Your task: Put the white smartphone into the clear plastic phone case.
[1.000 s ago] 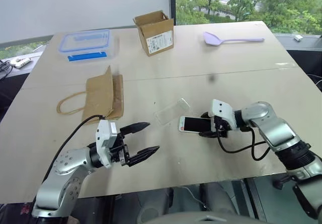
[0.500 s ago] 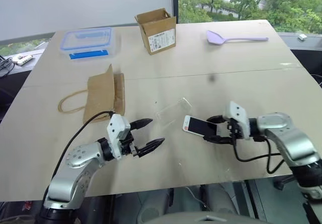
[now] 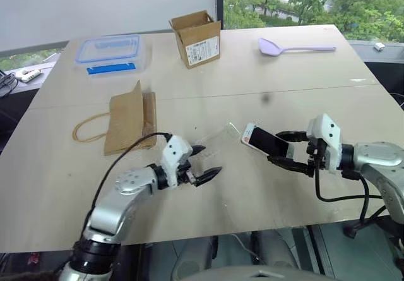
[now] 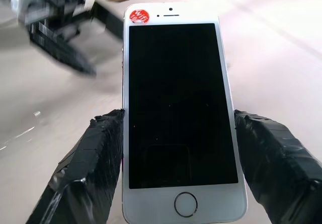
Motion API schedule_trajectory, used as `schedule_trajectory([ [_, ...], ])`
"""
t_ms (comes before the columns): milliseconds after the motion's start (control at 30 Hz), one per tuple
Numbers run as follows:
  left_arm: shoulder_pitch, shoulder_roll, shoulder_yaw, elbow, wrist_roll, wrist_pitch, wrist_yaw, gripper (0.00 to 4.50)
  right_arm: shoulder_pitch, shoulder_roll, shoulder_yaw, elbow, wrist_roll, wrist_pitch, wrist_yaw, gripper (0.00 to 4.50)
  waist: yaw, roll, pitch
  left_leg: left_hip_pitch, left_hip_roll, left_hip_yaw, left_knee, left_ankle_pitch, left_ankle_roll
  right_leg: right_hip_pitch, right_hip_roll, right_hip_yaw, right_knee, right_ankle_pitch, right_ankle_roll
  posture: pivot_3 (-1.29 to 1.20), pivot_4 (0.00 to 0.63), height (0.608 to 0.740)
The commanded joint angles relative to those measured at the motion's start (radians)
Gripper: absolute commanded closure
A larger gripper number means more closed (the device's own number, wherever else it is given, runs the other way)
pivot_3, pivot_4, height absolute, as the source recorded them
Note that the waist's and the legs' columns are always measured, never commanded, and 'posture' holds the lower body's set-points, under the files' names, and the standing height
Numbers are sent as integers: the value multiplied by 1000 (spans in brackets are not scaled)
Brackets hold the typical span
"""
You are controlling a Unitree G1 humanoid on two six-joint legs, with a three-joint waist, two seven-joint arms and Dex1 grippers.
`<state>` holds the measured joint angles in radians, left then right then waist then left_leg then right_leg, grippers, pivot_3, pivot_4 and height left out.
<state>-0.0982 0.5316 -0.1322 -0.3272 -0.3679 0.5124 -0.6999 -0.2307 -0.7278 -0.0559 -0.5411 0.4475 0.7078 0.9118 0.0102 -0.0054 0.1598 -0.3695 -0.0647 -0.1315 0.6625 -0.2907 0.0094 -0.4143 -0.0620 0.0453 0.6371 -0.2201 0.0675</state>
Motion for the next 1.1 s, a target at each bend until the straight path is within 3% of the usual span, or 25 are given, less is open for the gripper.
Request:
schedule_trajectory([
  [33, -7, -1, -19, -8, 16, 20, 3, 0, -11, -7, -17, -54, -2, -29, -39, 1516, 0, 0, 0, 0, 0, 0, 0, 0, 0, 0, 0, 0, 0, 0, 0, 0, 150, 740],
  [333, -124, 25, -30, 49, 23, 107, -32, 0, -85, 33, 57, -44, -33, -39, -122, 1554, -1, 0, 0, 0, 0, 0, 2, 0, 0, 1, 0, -1, 1, 0, 0, 0, 150, 740],
  [600, -137, 42, -92, 181, 116, 33, -68, 0, -33, 60, 83, -34, -65, -96, -154, 1580, -1, 0, 0, 0, 0, 0, 2, 0, 0, 1, 0, 0, 0, 0, 0, 0, 150, 740],
  [700, -172, 23, -114, 267, 158, -29, -69, 832, -17, 70, 95, -23, -89, -122, -167, 1658, -3, 0, 0, 2, 0, 0, 2, 0, 0, 1, 0, 1, 2, 0, 0, 0, 150, 740],
  [833, -217, 32, -134, 302, 162, -71, -149, 2916, -27, 94, 97, -28, -87, -110, -195, 1746, -4, 1, -1, 3, 0, 0, 2, 0, 0, 1, 1, 0, 4, 0, 1, 0, 150, 740],
  [933, -239, 72, -156, 351, 184, -175, -255, 4202, -22, 84, 108, -35, -99, -113, -191, 1746, -7, 1, -1, 2, 0, 1, 3, 0, 0, 1, 1, 0, 4, 0, 1, 0, 150, 740],
  [967, -253, 85, -158, 382, 182, -217, -305, 4492, -17, 78, 112, -41, -103, -114, -188, 1746, -8, 1, -1, 2, 0, 1, 3, 0, 0, 1, 1, 0, 4, 0, 1, 0, 150, 740],
  [1100, -338, 111, -161, 489, 119, -397, -574, 4500, -7, 58, 115, -60, -95, -104, -176, 1746, -22, 1, -1, 2, 0, 0, 3, 0, 0, 1, 1, 0, 4, 0, 0, 0, 150, 740],
])
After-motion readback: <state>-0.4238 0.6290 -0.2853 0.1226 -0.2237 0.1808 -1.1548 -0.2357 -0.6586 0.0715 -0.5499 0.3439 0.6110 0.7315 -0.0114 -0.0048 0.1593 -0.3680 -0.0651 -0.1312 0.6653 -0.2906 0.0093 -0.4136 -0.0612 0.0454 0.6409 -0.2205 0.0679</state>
